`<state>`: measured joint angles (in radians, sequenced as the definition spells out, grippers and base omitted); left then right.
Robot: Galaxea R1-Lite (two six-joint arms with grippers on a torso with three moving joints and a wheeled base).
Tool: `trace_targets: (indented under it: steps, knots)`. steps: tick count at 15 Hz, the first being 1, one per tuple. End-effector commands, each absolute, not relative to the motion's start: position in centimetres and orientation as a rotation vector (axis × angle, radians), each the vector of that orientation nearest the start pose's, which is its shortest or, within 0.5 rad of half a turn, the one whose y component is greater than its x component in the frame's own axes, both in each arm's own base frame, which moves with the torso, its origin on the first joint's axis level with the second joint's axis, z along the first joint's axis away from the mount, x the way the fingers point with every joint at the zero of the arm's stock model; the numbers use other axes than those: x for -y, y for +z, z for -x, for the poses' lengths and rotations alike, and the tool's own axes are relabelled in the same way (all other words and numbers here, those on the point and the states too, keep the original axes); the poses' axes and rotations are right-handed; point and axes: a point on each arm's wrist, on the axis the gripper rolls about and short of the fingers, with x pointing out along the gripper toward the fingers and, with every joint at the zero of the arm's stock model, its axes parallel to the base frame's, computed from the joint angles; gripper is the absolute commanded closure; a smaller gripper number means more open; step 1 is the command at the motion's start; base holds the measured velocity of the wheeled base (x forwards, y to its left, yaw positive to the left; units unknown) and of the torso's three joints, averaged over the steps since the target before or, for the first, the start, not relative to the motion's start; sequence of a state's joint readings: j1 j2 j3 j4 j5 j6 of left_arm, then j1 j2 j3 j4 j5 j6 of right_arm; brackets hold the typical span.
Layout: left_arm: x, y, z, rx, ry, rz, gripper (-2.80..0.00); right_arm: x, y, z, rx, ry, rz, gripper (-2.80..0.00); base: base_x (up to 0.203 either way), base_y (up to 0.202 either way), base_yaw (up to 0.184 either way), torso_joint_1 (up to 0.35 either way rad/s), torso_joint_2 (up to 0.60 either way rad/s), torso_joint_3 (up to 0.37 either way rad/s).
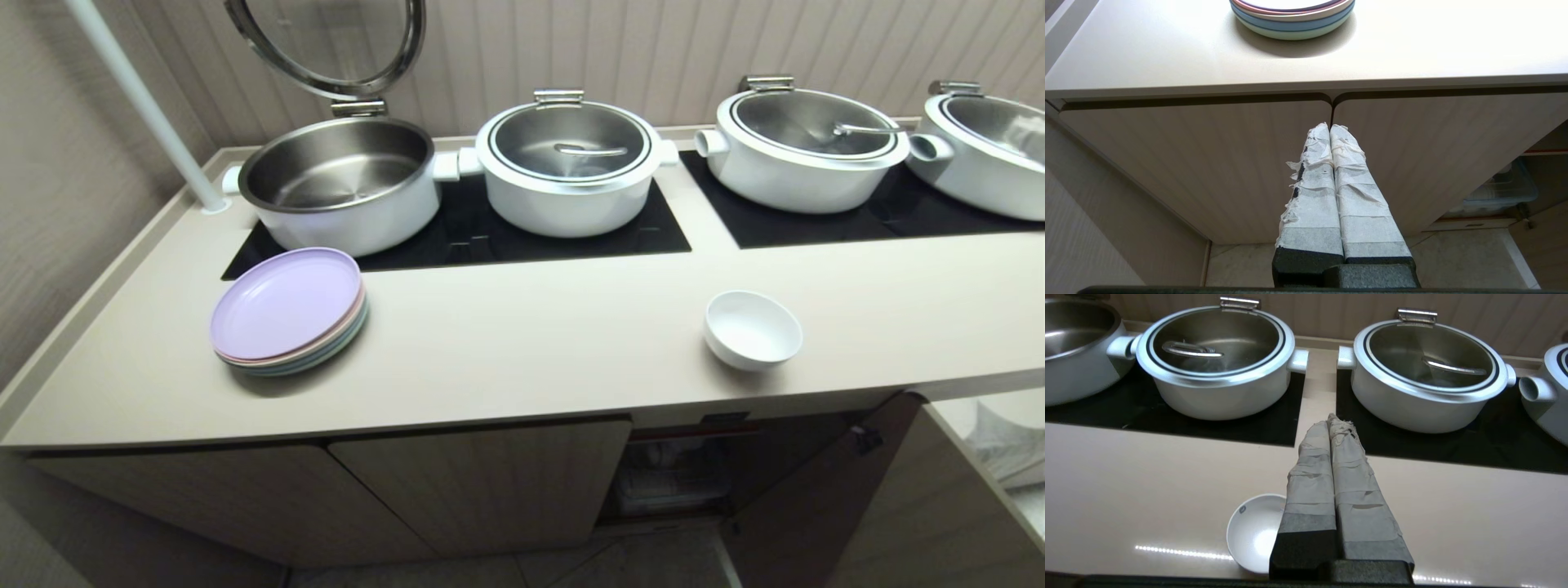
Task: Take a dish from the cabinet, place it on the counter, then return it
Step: Pick up the bowl from the table
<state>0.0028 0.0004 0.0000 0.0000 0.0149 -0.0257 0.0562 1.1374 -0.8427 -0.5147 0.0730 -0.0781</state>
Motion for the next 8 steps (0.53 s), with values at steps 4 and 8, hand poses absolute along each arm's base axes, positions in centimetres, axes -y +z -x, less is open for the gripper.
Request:
trace_targets:
  steps: [4,8]
  knots:
    - [0.0,7.5,2.3,0.0,0.018,0.026,0.0,-0.6,23.7,-11.8,0.124,0.099,0.093,0.0,0.0,0.0,0.0,0.0,0.0,0.0]
    - [0.0,7.5,2.3,0.0,0.018,0.026,0.0,-0.4,15.4,-6.5,0.051,0.1,0.096,0.0,0.0,0.0,0.0,0.0,0.0,0.0]
